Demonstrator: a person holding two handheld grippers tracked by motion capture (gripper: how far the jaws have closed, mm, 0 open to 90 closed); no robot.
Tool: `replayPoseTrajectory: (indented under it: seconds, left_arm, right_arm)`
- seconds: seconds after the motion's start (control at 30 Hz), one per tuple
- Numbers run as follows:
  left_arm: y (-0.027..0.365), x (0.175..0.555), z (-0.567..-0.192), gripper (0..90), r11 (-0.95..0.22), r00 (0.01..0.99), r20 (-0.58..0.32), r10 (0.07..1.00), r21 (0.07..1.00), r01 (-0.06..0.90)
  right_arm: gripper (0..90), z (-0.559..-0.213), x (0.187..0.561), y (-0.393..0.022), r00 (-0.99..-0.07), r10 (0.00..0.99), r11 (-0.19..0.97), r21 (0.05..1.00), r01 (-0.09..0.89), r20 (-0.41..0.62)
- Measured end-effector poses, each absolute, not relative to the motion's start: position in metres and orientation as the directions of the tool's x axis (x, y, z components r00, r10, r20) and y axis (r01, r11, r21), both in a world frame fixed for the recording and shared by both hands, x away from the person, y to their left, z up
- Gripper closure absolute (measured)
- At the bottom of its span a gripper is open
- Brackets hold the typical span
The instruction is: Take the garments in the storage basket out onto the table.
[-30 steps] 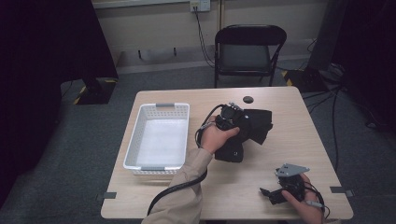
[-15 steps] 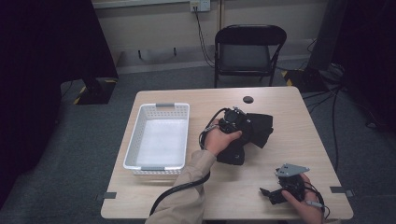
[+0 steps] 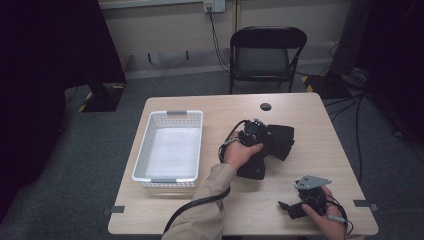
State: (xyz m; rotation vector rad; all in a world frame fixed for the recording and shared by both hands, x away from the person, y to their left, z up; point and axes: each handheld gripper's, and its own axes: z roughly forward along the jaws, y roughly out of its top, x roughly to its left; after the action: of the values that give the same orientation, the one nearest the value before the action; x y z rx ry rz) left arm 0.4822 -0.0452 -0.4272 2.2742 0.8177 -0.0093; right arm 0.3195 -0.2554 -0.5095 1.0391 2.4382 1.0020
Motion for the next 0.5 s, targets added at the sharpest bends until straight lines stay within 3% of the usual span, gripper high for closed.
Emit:
replayPoseTrajectory:
  seconds: [0.5]
  left_arm:
    - [-0.054,0.481,-0.444,69.9,-0.551,0.792,-0.238,0.562,0.606,0.573]
  right_arm:
    - [0.0,-0.51,0.32,-0.255,-0.691,0.723,0.493,0.706,0.509,-0.008]
